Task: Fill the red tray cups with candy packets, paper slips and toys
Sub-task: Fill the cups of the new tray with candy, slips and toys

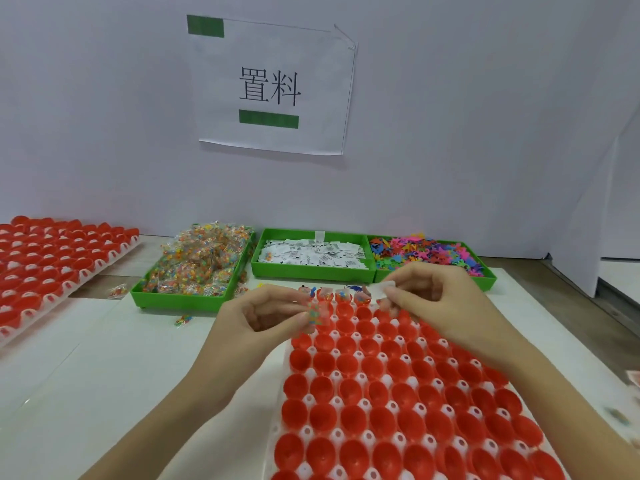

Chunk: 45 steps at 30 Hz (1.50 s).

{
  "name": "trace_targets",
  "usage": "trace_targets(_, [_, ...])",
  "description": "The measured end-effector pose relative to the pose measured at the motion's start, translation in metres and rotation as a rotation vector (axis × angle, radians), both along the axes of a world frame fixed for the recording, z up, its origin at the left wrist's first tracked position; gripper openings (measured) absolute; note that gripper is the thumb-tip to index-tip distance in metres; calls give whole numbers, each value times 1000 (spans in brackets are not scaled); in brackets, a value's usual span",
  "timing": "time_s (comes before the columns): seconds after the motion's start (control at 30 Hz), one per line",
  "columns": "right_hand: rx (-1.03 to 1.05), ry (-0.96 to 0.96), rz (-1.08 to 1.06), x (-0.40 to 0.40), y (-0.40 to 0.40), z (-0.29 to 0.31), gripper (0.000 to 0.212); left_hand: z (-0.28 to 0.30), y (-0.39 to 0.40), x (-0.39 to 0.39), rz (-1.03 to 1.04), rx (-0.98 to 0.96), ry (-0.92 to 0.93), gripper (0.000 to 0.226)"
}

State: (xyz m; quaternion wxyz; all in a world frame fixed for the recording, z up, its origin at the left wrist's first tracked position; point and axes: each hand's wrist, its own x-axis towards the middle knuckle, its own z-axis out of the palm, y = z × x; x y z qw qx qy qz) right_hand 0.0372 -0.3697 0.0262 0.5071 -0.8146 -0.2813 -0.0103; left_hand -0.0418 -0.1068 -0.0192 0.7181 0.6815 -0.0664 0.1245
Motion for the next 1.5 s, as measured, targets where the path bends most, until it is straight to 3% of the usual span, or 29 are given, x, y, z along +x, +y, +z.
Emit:
trace_targets(0.5, [-233,-65,130,-58,1,2,10,-1,-39,-27,-88,154,-105,8])
trace_targets(0.7, [-227,-65,131,-63,6,0,18,-8,-43,-26,10,112,-143,19])
trace_targets(0.87, [-180,1,119,-61,9,0,20,-6,-44,-24,27,128,-192,12])
trace_targets(1.03, [14,173,136,-60,9,2,7,-4,-44,-26,28,66,-62,25])
trace_targets(1.23, [-30,211,195,-58,7,4,10,5,-36,-25,-80,102,53,25])
trace_targets(1.37, [-34,129,21,-33,-3,12,18,5,-32,-23,-51,99,54,24])
trace_targets(1.5, [-201,14,-231,28,-4,12,17,5,-28,-17,-12,68,66,23])
